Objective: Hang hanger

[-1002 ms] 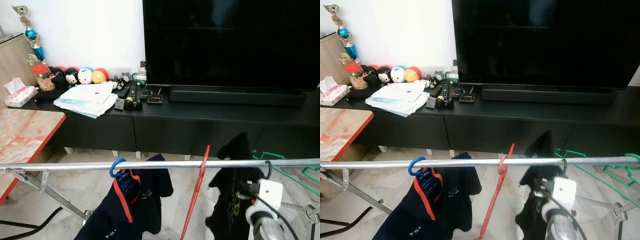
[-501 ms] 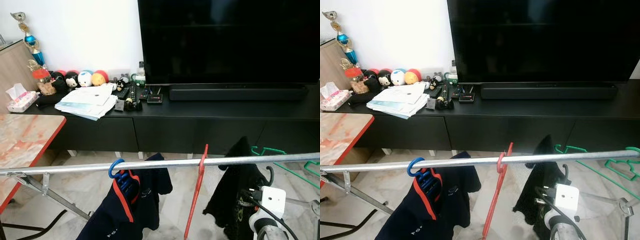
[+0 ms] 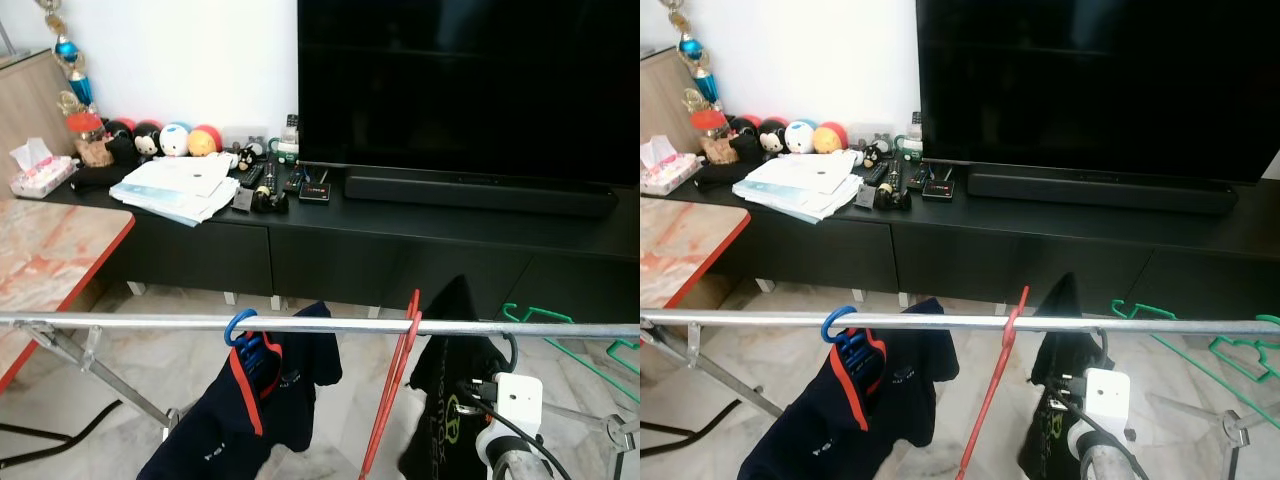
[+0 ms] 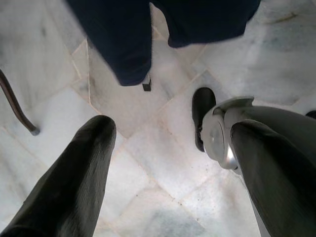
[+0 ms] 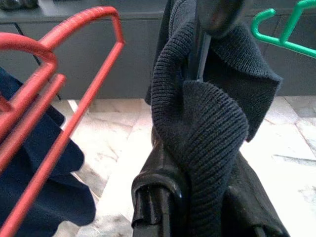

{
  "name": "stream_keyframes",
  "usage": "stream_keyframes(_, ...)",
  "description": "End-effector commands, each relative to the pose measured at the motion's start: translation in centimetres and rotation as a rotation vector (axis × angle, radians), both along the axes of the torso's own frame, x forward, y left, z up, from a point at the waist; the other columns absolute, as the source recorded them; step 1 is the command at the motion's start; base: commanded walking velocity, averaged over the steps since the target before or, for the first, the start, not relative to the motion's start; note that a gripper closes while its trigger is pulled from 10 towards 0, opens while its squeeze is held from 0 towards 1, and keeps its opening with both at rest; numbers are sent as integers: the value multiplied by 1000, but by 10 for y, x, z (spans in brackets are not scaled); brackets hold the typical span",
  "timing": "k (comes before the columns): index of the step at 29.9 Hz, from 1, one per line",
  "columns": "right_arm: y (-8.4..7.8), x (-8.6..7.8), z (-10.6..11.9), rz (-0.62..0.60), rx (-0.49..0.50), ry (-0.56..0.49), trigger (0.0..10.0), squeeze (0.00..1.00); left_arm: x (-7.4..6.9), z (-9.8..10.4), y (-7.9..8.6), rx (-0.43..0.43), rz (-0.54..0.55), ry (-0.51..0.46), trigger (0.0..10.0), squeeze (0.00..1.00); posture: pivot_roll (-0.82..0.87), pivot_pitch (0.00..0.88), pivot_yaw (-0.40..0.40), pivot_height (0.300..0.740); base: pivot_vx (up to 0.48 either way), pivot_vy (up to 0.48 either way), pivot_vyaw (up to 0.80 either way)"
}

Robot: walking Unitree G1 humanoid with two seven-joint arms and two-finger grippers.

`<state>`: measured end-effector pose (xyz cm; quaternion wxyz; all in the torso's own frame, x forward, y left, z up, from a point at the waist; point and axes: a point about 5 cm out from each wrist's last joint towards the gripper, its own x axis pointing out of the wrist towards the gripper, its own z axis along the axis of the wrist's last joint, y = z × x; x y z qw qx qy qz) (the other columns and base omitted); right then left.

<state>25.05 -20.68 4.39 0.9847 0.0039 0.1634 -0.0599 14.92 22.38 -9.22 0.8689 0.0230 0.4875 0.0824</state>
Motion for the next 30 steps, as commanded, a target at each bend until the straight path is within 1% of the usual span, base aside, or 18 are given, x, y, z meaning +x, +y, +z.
stream_keyframes(1, -6, 3, 4, -34, -4, -33, 10000, 0, -8, -4, -5, -21, 31, 31, 10000, 0, -6, 0, 34, 740, -292, 0, 0)
stream_keyframes(4, -16, 2, 5, -94, -1, -45, 10000, 0, -8, -6, -15, -42, 15, 38, 10000, 0, -38, 0, 69, 740, -299, 0, 0)
stream_keyframes(7, -20, -1, 5, -131, 1, -53, 10000, 0, -7, -7, -20, -52, -12, 38, 10000, 0, -45, 7, 80, 740, -311, 0, 0)
stream_keyframes(8, -19, -1, 4, -135, 9, -54, 10000, 0, -1, -4, -20, -51, -21, 4, 10000, 0, -46, 7, 92, 740, -315, 0, 0)
stream_keyframes(9, -19, 0, 4, -136, 10, -54, 10000, 0, 0, -3, -20, -51, -22, -6, 10000, 0, -47, 5, 95, 740, -315, 0, 0)
stream_keyframes(10, -16, 2, 3, -129, 8, -51, 10000, 0, 6, 0, -16, -48, -25, -44, 10000, 0, -52, 0, 99, 740, -319, 0, 0)
stream_keyframes(11, -15, 3, 3, -128, 6, -50, 10000, 0, 8, 1, -15, -47, -26, -53, 10000, 0, -52, 0, 99, 740, -319, 0, 0)
stream_keyframes(13, -9, 11, 6, -126, 26, -68, 10000, 0, 14, 6, -8, -31, -23, -74, 10000, 0, -64, 0, 70, 740, -324, 0, 0)
stream_keyframes(15, -7, 16, 6, -120, 25, -64, 10000, 0, 17, 7, -4, -25, -10, -80, 10000, 0, -75, 0, 57, 740, -326, 0, 0)
stream_keyframes(17, -8, 19, 6, -116, 19, -58, 10000, 0, 18, 8, -3, -22, -16, -77, 10000, 0, -76, 0, 50, 740, -328, 0, 0)
stream_keyframes(19, -12, 26, 9, -110, 9, -56, 10000, 0, 19, 8, -4, -19, -25, -72, 10000, 0, -80, 0, 53, 740, -332, 0, 0)
stream_keyframes(20, -12, 26, 9, -110, 9, -56, 10000, 0, 19, 8, -4, -19, -25, -72, 10000, 0, -80, 0, 53, 740, -334, 0, 0)
stream_keyframes(23, -13, 30, 14, -107, 7, -81, 10000, 0, 17, 7, -5, -24, -19, -64, 10000, 0, -85, 0, 81, 740, -329, 0, 0)
stream_keyframes(27, -15, 26, 7, -158, 20, -72, 10000, 0, 13, 4, -6, -30, -19, -43, 10000, 0, -101, 0, 95, 740, -332, 0, 0)
stream_keyframes(30, -10, 23, 2, -151, 25, -57, 10000, 0, 10, 3, -6, -34, -14, -26, 10000, 0, -94, 0, 86, 740, -336, 0, 0)
